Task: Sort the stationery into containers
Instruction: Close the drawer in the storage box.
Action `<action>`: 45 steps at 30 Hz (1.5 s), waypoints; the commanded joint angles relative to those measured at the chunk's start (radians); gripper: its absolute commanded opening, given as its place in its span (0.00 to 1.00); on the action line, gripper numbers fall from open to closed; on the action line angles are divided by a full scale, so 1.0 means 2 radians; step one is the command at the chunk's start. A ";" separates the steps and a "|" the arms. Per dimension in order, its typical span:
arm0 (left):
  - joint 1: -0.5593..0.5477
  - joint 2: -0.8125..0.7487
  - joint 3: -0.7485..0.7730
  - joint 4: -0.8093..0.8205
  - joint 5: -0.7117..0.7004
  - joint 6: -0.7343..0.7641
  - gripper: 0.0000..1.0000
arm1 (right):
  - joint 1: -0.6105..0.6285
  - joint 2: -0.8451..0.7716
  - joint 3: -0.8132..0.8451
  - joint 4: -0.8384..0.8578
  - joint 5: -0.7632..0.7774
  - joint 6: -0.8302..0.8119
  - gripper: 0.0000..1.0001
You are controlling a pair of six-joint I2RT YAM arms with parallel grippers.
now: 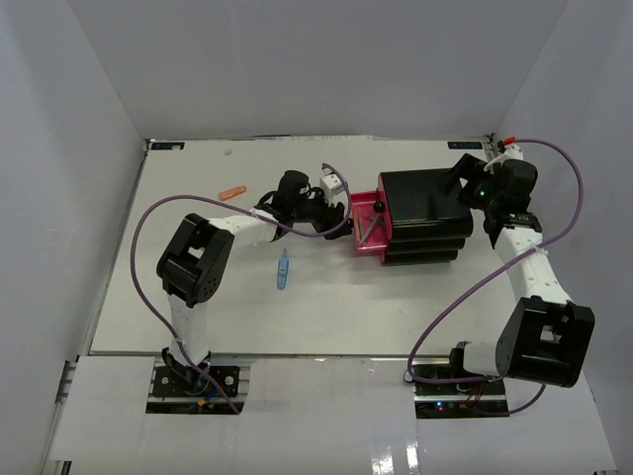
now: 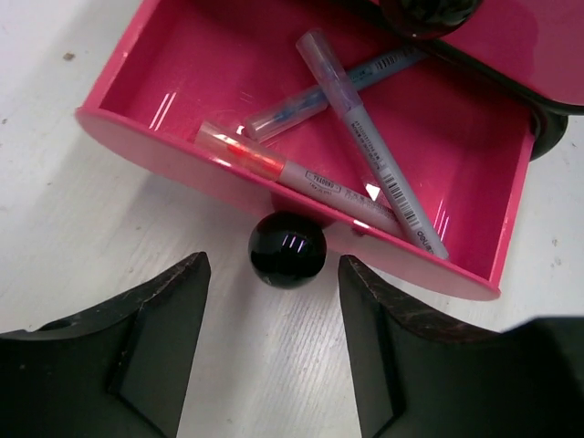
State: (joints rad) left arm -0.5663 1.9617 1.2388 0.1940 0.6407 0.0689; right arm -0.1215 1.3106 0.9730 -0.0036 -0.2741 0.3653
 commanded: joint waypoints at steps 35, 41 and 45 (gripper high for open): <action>-0.051 0.064 0.104 0.075 -0.018 -0.043 0.82 | 0.022 -0.007 -0.014 0.023 -0.026 0.015 0.93; -0.030 0.028 0.060 0.086 -0.033 -0.082 0.90 | 0.021 -0.023 0.015 -0.014 0.024 -0.025 0.94; -0.015 -0.004 0.017 0.105 -0.025 -0.103 0.92 | 0.021 -0.038 0.028 -0.021 0.041 -0.051 0.95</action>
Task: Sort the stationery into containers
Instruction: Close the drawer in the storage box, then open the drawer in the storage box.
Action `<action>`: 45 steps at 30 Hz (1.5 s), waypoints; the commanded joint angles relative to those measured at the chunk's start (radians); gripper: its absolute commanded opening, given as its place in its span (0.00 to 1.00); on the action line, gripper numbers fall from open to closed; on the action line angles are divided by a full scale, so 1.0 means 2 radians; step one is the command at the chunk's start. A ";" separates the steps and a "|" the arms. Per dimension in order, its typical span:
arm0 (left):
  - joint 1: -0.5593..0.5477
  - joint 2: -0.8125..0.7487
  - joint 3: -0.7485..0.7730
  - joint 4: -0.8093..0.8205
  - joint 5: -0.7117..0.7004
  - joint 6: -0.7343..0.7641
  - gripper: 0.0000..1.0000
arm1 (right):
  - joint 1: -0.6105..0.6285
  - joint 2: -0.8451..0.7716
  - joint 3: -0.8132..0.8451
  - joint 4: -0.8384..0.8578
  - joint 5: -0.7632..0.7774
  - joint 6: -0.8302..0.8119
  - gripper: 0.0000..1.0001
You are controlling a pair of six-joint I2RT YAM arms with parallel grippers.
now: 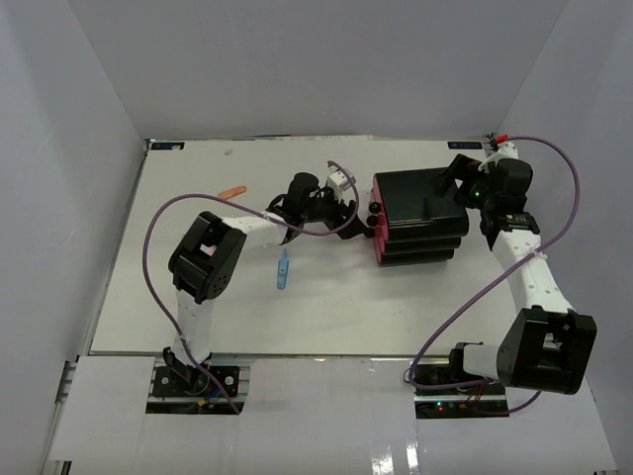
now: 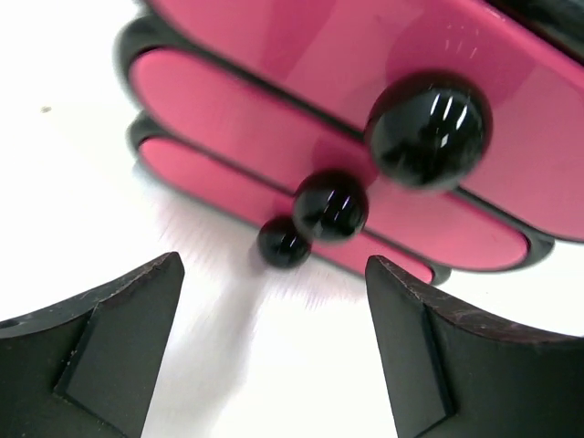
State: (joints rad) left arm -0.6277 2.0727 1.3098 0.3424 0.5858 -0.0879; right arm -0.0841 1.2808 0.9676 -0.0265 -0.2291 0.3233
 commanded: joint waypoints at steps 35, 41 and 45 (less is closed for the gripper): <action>-0.011 0.057 0.005 0.086 0.058 0.009 0.82 | 0.063 -0.037 -0.018 0.077 -0.086 -0.073 0.94; -0.012 0.078 0.017 0.102 0.061 -0.002 0.79 | 0.069 -0.029 -0.031 0.089 -0.082 -0.067 0.94; -0.012 0.086 0.025 0.100 0.061 -0.006 0.77 | 0.070 -0.025 -0.033 0.091 -0.080 -0.066 0.94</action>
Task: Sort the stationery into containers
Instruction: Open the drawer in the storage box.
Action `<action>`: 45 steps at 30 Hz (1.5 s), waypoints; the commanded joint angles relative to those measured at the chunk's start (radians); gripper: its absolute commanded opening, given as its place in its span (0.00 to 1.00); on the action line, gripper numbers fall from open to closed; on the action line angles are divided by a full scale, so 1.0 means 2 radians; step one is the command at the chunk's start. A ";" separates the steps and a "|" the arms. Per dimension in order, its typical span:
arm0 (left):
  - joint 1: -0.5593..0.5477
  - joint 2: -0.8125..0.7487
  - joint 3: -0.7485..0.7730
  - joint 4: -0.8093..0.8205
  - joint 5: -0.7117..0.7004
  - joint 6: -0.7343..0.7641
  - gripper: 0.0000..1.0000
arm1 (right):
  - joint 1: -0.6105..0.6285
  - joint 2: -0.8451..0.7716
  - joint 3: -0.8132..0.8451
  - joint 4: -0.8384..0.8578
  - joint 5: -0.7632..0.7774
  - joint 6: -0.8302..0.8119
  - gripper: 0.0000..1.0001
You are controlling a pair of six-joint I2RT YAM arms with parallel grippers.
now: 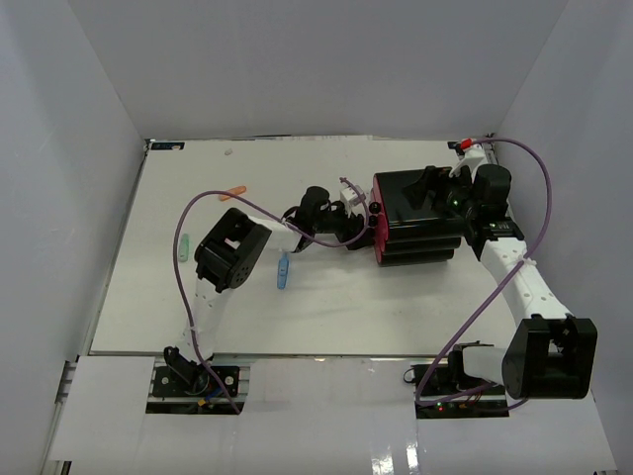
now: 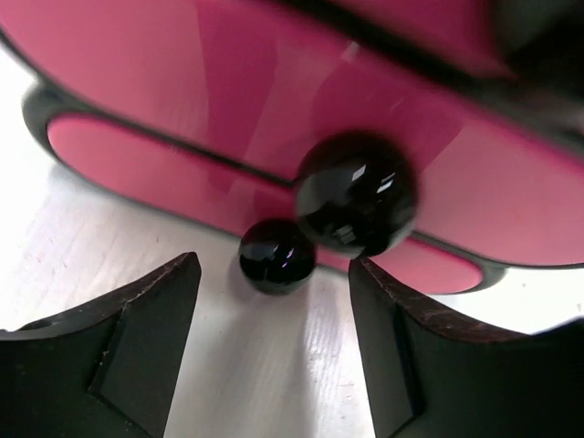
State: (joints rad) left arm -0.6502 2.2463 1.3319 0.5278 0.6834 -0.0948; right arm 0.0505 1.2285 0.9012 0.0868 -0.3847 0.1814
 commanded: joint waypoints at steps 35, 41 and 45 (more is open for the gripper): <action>0.035 -0.117 -0.149 0.015 -0.003 0.021 0.23 | 0.004 0.003 -0.016 0.043 0.002 0.006 0.93; 0.042 -0.130 -0.159 -0.014 -0.004 0.034 0.32 | 0.004 -0.001 -0.016 0.042 0.005 0.004 0.93; 0.045 -0.139 -0.166 -0.028 -0.013 0.040 0.42 | 0.004 -0.003 -0.013 0.039 0.001 0.003 0.94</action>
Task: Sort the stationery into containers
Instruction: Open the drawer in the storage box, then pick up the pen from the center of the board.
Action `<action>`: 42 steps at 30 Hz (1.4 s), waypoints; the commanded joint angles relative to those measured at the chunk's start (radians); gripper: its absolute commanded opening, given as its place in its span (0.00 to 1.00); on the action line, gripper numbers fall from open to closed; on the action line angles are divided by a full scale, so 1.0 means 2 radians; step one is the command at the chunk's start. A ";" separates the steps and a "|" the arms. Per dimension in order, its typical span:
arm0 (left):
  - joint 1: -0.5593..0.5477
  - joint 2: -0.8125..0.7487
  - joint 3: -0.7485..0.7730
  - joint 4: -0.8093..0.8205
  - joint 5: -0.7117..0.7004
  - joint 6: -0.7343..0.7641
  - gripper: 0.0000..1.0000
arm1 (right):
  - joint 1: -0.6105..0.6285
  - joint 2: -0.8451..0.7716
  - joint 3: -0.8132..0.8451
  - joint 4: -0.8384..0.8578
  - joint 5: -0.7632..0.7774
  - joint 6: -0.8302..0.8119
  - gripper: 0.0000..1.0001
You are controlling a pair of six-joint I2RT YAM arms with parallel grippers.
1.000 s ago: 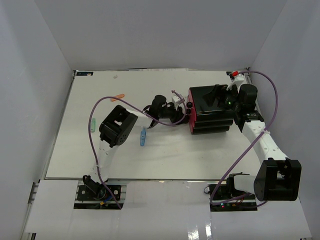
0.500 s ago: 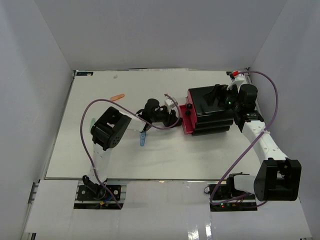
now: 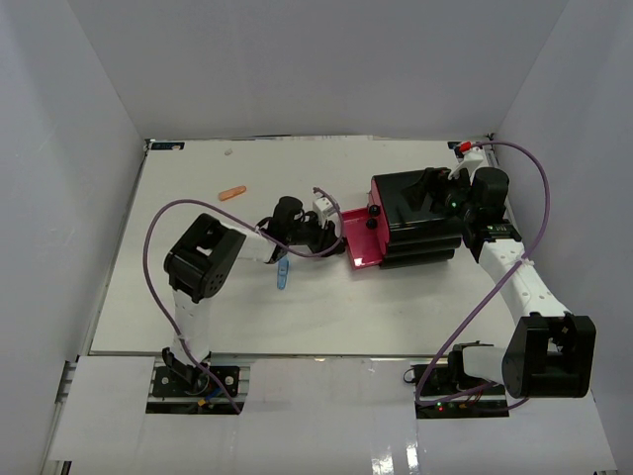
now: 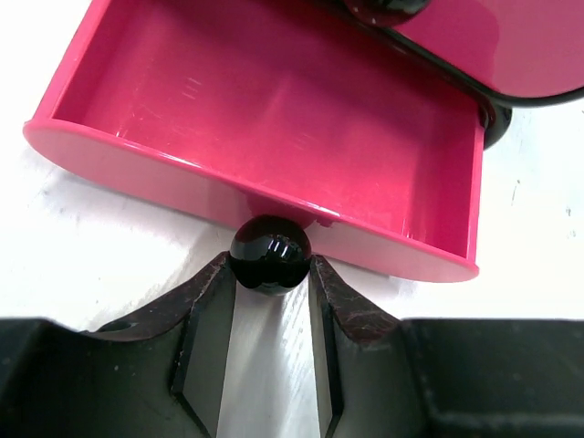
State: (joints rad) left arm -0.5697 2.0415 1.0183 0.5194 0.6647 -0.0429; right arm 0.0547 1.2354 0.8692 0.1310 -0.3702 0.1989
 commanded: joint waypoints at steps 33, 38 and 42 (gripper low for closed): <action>0.352 -0.260 -0.065 -0.338 -0.489 -0.125 0.98 | 0.052 -0.048 0.060 -0.057 -0.034 -0.030 0.90; 0.384 -0.211 -0.039 -0.348 -0.433 -0.124 0.96 | 0.058 -0.051 0.056 -0.059 -0.025 -0.037 0.90; 0.384 -0.186 -0.040 -0.350 -0.408 -0.120 0.92 | 0.059 -0.049 0.056 -0.061 -0.021 -0.039 0.90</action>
State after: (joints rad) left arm 0.1974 1.6749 0.9115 -0.1665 -0.2173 -0.2790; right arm 0.1661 1.1526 0.9543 -0.0013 -0.4271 0.1429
